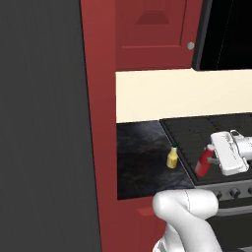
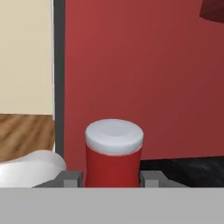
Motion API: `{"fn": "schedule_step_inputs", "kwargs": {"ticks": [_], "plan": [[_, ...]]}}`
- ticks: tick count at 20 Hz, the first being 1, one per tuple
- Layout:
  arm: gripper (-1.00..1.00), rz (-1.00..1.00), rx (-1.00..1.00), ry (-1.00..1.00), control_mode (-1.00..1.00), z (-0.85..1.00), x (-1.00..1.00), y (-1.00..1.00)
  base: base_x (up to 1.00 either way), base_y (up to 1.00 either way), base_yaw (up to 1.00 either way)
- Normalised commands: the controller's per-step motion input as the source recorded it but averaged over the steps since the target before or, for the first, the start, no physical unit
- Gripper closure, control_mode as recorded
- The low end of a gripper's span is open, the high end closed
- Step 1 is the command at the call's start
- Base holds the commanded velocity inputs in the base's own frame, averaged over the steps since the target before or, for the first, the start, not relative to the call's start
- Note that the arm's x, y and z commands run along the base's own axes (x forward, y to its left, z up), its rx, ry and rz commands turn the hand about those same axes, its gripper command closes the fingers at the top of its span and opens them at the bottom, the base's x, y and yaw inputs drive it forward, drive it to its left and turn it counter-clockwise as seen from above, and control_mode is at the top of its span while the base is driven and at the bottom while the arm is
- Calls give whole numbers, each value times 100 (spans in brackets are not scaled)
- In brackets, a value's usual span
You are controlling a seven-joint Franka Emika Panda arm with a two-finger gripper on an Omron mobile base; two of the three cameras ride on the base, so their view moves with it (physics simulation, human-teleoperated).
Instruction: Take 2 condiments from the cabinet and move them on the counter near the stove.Make sure the condiments are lined up with each other, next to each other.
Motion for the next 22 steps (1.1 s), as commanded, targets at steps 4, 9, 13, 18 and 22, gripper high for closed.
{"fn": "schedule_step_inputs", "kwargs": {"ticks": [4,9,13,18,22], "plan": [[100,0,-1,0,-100,-23,18,0,0,0,0],[100,0,0,0,-100,-12,23,0,0,0,0],[100,-1,0,0,-100,-10,32,0,0,0,0],[100,-1,-2,0,-100,-14,32,0,0,0,0],[100,-1,-4,0,-100,-16,27,0,0,0,0]]}}
